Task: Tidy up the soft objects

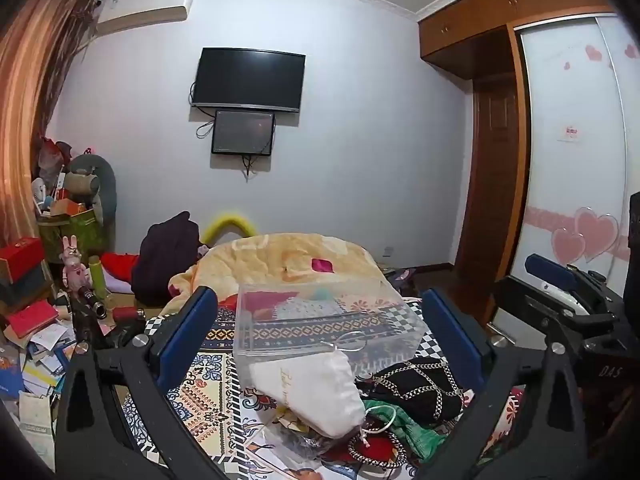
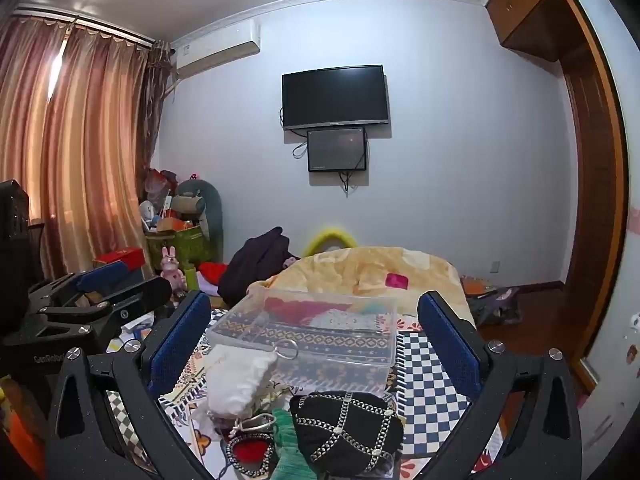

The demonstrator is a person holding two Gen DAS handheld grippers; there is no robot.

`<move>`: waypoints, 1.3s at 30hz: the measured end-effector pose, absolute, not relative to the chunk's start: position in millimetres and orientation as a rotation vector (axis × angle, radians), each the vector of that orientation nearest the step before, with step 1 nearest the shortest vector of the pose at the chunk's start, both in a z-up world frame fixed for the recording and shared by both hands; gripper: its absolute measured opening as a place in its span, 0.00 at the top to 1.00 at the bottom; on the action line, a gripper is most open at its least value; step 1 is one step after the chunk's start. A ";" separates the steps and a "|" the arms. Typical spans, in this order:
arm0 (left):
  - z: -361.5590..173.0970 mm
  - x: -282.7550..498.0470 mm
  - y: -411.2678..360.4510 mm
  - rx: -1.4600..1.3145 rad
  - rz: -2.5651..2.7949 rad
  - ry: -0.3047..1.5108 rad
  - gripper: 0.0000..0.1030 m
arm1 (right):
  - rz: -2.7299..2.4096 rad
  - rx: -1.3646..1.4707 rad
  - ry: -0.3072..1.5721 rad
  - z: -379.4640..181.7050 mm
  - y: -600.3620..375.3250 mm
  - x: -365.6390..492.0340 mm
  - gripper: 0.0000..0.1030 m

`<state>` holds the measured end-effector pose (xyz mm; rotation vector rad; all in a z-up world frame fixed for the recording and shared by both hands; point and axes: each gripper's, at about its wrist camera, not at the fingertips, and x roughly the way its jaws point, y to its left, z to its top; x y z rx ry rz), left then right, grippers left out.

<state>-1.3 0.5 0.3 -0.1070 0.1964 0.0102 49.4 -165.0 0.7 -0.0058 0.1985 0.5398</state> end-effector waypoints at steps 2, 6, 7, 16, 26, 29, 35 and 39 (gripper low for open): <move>0.9 -4.2 1.7 -0.102 0.029 0.185 0.00 | 0.538 -0.008 0.200 0.7 -165.6 49.4 0.00; -2.7 5.9 -7.3 -0.066 0.022 0.218 0.00 | 0.537 -0.006 0.201 1.0 -165.5 49.2 0.00; -1.1 2.9 -4.6 -0.073 0.017 0.212 0.00 | 0.537 -0.006 0.201 1.0 -165.0 49.0 0.00; -3.1 0.7 -4.3 -0.072 0.012 0.198 0.00 | 0.541 0.008 0.198 4.3 -168.1 47.4 0.00; -3.4 0.1 -2.1 -0.081 0.013 0.198 0.00 | 0.540 0.004 0.194 3.6 -167.0 45.8 0.00; -3.6 -0.4 -1.5 -0.083 0.011 0.198 0.00 | 0.545 0.006 0.195 4.5 -167.3 46.0 0.00; -3.9 -0.4 -1.3 -0.082 0.011 0.198 0.00 | 0.547 0.008 0.196 4.5 -166.8 45.1 0.00; -4.2 -0.9 -1.9 -0.081 0.011 0.197 0.00 | 0.548 0.009 0.197 4.0 -166.7 45.7 0.00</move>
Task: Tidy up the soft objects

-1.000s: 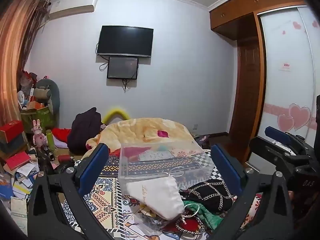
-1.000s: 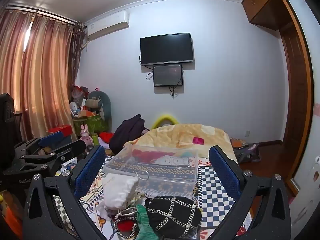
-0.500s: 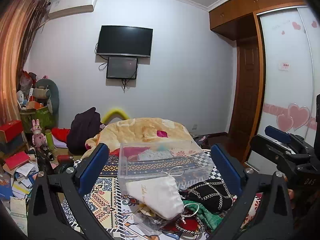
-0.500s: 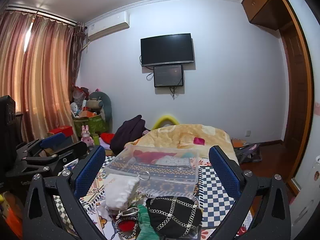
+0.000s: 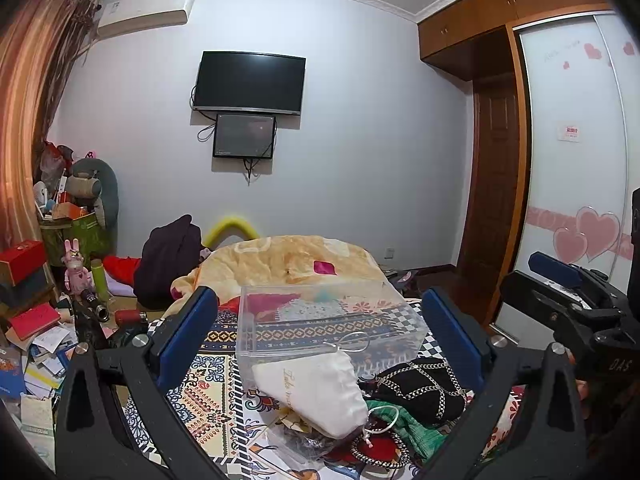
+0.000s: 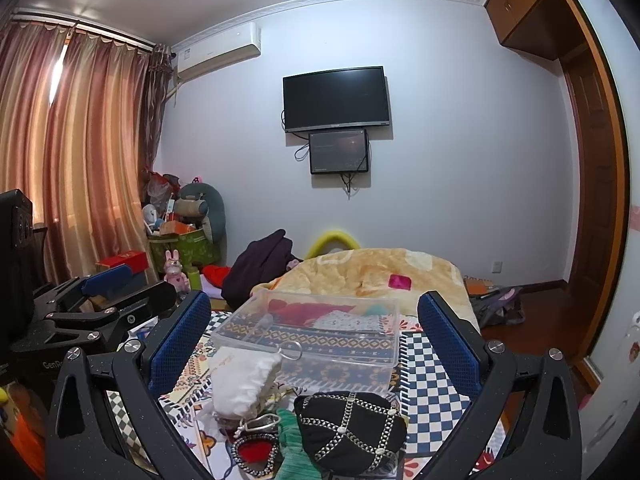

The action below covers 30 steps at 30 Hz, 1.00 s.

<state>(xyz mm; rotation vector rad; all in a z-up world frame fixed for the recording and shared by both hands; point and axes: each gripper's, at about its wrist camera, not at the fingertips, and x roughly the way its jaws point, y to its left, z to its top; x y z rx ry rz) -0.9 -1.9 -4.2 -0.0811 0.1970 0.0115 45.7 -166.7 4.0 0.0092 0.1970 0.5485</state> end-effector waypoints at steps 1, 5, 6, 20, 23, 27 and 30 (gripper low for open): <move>-3.9 -0.6 -2.1 -0.080 0.013 0.197 0.00 | 0.549 0.010 0.197 4.2 -166.2 45.7 0.00; -4.5 0.0 -2.9 -0.077 0.016 0.196 0.00 | 0.549 0.009 0.197 5.1 -167.0 45.1 0.00; -4.7 0.2 -3.1 -0.077 0.016 0.196 0.00 | 0.548 0.010 0.196 4.8 -167.3 45.2 0.00; -5.5 2.0 -4.5 -0.077 0.011 0.198 0.00 | 0.553 0.011 0.192 5.5 -166.4 43.2 0.00; -5.4 1.7 -4.1 -0.077 0.010 0.198 0.00 | 0.553 0.011 0.191 5.9 -165.9 42.2 0.00; -5.3 1.6 -3.9 -0.078 0.011 0.198 0.00 | 0.553 0.011 0.191 5.7 -165.9 41.8 0.00; -5.5 1.7 -4.1 -0.078 0.011 0.197 0.00 | 0.553 0.012 0.190 5.7 -166.1 42.0 0.00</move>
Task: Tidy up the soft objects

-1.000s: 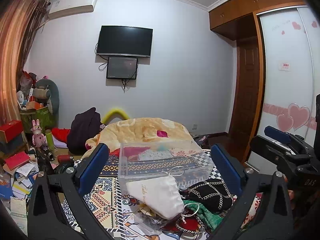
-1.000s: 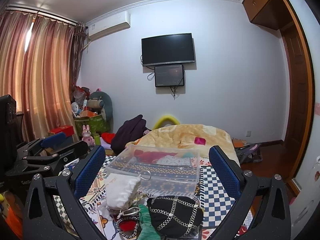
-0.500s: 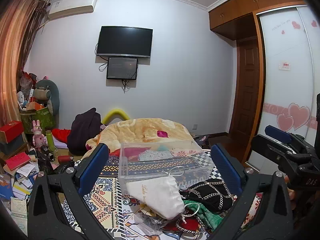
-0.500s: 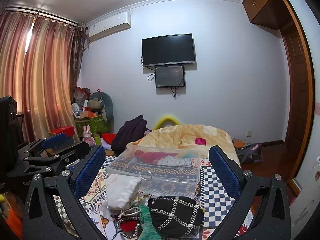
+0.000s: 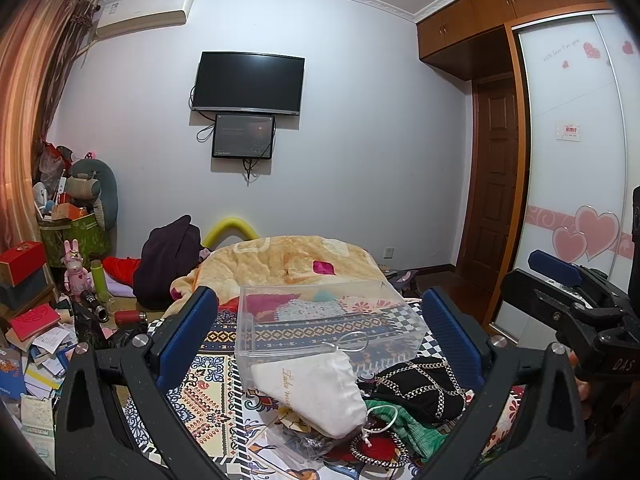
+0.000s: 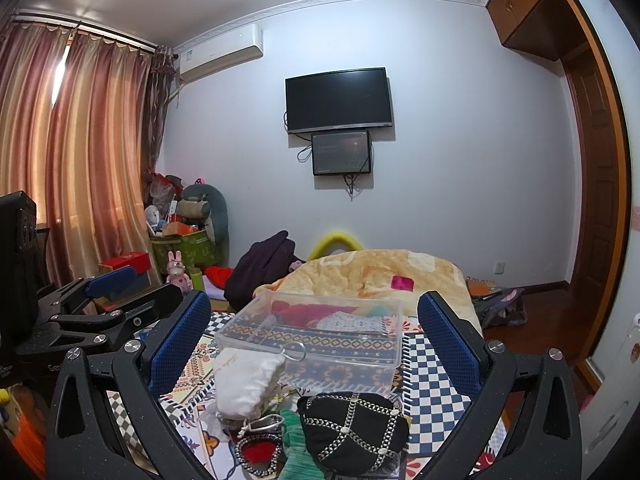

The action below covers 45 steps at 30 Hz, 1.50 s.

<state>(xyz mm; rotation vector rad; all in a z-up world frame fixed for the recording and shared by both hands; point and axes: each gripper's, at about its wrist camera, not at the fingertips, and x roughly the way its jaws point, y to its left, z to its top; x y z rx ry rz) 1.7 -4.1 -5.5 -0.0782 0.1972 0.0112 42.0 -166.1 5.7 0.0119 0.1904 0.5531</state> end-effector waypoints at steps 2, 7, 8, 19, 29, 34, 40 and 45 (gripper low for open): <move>-5.7 2.2 -4.5 -0.078 0.011 0.198 0.00 | 0.553 0.012 0.191 5.9 -166.0 41.9 0.00; -5.8 1.6 -4.5 -0.077 0.010 0.198 0.00 | 0.554 0.011 0.192 5.9 -165.4 41.9 0.00; -5.8 1.7 -4.6 -0.077 0.010 0.198 0.00 | 0.554 0.011 0.191 5.7 -165.8 41.3 0.00; -5.6 2.6 -6.9 -0.078 0.004 0.201 0.00 | 0.554 0.011 0.191 5.9 -165.7 41.2 0.00; -12.0 7.0 -7.5 -0.073 0.021 0.230 0.00 | 0.530 0.005 0.216 -0.7 -168.8 44.7 0.00; -31.8 23.5 -4.3 -0.097 0.008 0.323 0.00 | 0.503 0.012 0.296 -19.1 -176.0 58.6 0.00; -63.5 51.2 -1.3 -0.137 -0.011 0.457 0.00 | 0.496 0.018 0.418 -48.8 -176.0 73.6 0.00; -86.6 65.4 -3.3 -0.160 -0.058 0.534 0.00 | 0.502 0.009 0.506 -72.2 -176.8 82.5 0.00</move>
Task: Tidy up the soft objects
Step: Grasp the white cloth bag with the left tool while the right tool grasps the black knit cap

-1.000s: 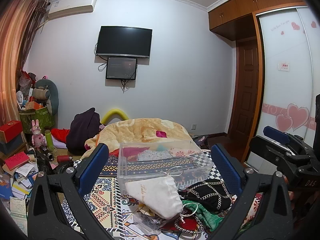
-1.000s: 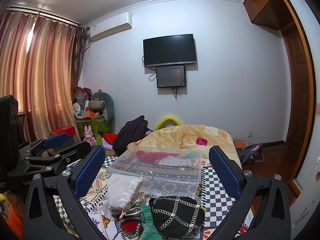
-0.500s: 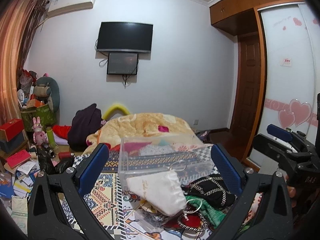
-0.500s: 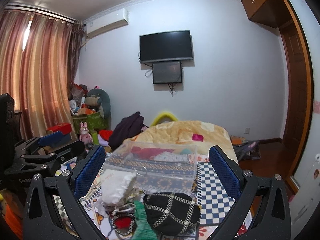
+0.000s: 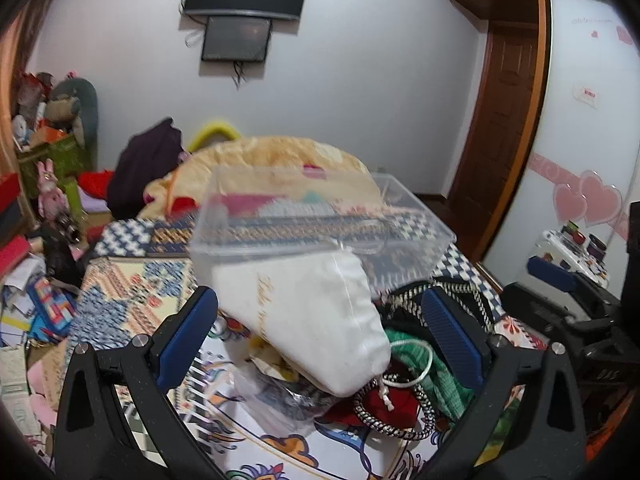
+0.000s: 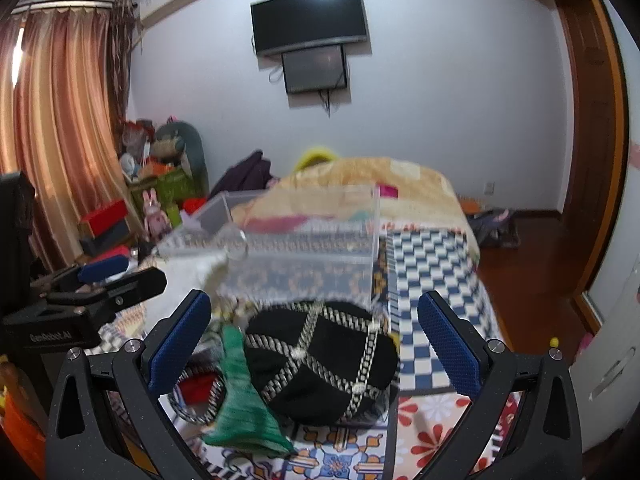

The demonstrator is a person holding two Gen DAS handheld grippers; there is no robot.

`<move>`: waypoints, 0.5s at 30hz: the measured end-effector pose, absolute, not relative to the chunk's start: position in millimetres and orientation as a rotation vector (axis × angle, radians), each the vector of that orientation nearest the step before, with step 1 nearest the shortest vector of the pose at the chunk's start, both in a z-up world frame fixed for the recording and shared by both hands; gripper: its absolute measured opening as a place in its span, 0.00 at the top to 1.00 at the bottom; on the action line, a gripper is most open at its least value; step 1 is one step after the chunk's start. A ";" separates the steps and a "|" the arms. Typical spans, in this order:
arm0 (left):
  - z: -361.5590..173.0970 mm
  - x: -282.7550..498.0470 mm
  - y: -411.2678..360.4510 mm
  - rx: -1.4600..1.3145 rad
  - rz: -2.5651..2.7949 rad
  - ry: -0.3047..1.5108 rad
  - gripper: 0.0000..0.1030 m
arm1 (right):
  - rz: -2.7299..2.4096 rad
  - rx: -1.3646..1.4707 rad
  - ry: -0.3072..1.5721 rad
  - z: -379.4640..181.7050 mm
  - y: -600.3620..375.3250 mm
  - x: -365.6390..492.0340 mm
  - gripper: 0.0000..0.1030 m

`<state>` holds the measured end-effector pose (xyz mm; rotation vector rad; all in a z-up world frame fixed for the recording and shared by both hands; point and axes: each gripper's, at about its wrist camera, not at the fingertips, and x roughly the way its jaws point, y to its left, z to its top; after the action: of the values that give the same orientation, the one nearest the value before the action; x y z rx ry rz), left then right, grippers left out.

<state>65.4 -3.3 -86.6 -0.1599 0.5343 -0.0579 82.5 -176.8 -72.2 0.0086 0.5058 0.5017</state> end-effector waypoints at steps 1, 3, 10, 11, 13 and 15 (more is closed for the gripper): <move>-90.3 67.1 -3.7 -0.156 -0.059 0.544 0.00 | 0.502 0.005 0.522 -77.4 -176.9 83.3 0.00; -99.1 73.1 -5.8 -0.149 -0.052 0.569 0.00 | 0.504 0.002 0.556 -85.5 -178.2 85.6 0.00; -116.0 78.7 -5.3 -0.173 -0.074 0.616 0.00 | 0.525 0.014 0.653 -105.8 -185.0 92.4 0.19; -116.7 77.8 -5.1 -0.170 -0.071 0.612 0.00 | 0.532 0.018 0.657 -106.2 -185.9 92.3 0.21; -117.2 77.8 -4.6 -0.175 -0.077 0.608 0.02 | 0.540 0.023 0.658 -106.2 -184.8 92.5 0.31; -118.4 79.7 -0.1 -0.189 -0.091 0.614 0.15 | 0.553 0.018 0.657 -106.2 -183.1 91.9 0.41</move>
<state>79.7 -0.1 -118.4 -0.1885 0.6145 -0.0911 91.9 -183.1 -106.2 0.0184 0.6575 0.5531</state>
